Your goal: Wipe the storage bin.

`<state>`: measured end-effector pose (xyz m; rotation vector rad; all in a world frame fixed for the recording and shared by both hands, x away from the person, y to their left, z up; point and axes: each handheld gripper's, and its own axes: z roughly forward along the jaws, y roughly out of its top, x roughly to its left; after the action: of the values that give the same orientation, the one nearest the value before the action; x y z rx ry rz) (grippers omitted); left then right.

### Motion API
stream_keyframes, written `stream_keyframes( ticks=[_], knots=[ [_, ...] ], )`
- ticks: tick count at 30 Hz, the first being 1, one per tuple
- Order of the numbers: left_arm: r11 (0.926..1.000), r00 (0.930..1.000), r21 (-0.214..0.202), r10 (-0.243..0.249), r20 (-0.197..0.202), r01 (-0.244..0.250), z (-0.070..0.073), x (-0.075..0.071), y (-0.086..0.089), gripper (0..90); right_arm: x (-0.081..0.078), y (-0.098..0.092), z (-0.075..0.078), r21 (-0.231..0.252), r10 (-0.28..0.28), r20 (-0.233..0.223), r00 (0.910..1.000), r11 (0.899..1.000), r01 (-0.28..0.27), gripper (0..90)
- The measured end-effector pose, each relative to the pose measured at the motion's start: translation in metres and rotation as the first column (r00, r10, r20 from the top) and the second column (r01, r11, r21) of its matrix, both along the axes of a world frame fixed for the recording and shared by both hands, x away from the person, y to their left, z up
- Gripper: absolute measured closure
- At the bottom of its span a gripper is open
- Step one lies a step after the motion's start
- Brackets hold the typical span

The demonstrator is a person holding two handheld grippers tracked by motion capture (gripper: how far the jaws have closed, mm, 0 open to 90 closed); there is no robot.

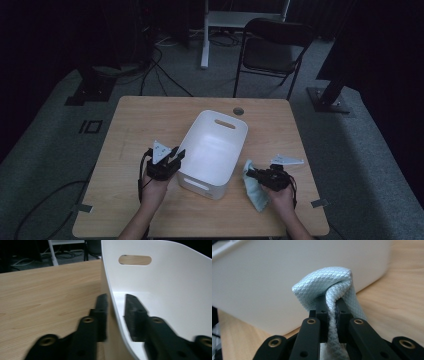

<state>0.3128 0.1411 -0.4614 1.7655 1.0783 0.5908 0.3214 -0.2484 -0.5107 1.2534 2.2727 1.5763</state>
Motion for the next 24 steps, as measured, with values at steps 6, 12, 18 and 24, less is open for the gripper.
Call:
stream_keyframes(
  ticks=[6, 12, 18, 24],
  knots=[
    [0.9991, 0.9992, -0.024, -0.036, 0.017, 0.036, 0.005, 0.001, 0.004, 45.5, 0.0, -0.019, 0.008, 0.012, -0.046, 0.022, 0.9987, 0.999, 0.046, 84.5],
    [0.9949, 0.9963, -0.054, -0.085, 0.015, 0.086, 0.007, 0.003, 0.008, 38.8, -0.001, -0.036, 0.012, 0.021, -0.092, 0.04, 0.9949, 0.996, 0.092, 84.5],
    [0.9862, 0.9876, -0.06, -0.156, -0.017, 0.155, 0.005, -0.003, 0.006, 42.1, 0.0, -0.046, 0.015, 0.024, -0.128, 0.055, 0.9902, 0.992, 0.127, 84.5],
    [0.9831, 0.9854, -0.077, -0.168, -0.026, 0.166, 0.005, -0.013, 0.008, 39.5, 0.001, -0.051, 0.013, 0.028, -0.146, 0.052, 0.988, 0.989, 0.144, 84.4]
  ],
)
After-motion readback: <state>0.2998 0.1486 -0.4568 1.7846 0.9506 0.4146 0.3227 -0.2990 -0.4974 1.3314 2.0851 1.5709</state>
